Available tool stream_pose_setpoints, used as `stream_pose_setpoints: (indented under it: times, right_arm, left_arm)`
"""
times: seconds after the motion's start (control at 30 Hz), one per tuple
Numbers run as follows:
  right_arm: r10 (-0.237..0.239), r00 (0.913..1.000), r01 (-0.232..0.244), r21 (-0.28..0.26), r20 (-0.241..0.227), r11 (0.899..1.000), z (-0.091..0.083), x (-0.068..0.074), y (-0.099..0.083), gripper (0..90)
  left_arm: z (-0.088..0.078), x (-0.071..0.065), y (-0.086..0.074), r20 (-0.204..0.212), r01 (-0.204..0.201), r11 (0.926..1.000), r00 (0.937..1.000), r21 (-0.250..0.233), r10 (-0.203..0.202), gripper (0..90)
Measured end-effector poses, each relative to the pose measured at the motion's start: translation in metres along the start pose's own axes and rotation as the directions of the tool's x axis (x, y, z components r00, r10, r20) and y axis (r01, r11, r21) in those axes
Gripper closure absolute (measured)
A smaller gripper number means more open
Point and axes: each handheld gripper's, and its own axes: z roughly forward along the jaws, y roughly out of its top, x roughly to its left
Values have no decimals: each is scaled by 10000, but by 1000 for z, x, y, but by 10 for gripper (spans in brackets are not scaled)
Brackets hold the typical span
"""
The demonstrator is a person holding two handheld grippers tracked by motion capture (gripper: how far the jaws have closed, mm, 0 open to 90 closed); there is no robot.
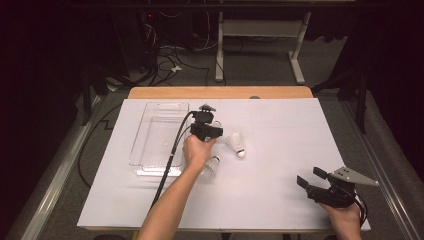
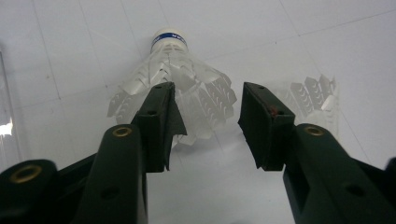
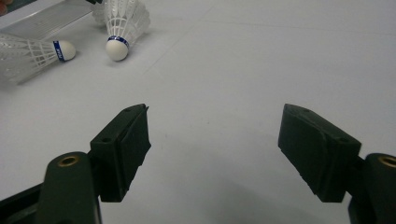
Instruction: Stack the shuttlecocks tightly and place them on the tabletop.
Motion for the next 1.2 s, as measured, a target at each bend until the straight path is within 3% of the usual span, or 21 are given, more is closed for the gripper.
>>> stream_pose_setpoints:
  times: [0.13, 0.37, 0.57, 0.97, 1.2]
  right_arm:
    - [8, 10000, -8, 6, -16, 10000, 0, 0, 0, 251]
    - [25, 10000, -25, -5, -40, 10000, 0, 0, 0, 251]
    - [27, 10000, -27, 8, -56, 10000, 0, 0, 0, 251]
    - [36, 10000, -37, -23, -90, 10000, 0, -1, 0, 252]
    - [19, 10000, -20, -20, -91, 10000, 0, -1, 0, 253]
  left_arm:
    - [0, -3, 1, 123, 2, 9999, 9999, -107, -1, 554]
    - [0, -2, 3, 56, 252, 9995, 9997, -186, -251, 452]
    - [1, 0, 7, -58, 283, 9995, 9996, -165, -284, 452]
    - [9, 3, 11, -313, 148, 9999, 9994, 28, -147, 606]
    - [8, 4, 12, -233, -112, 9999, 9997, 80, 113, 781]
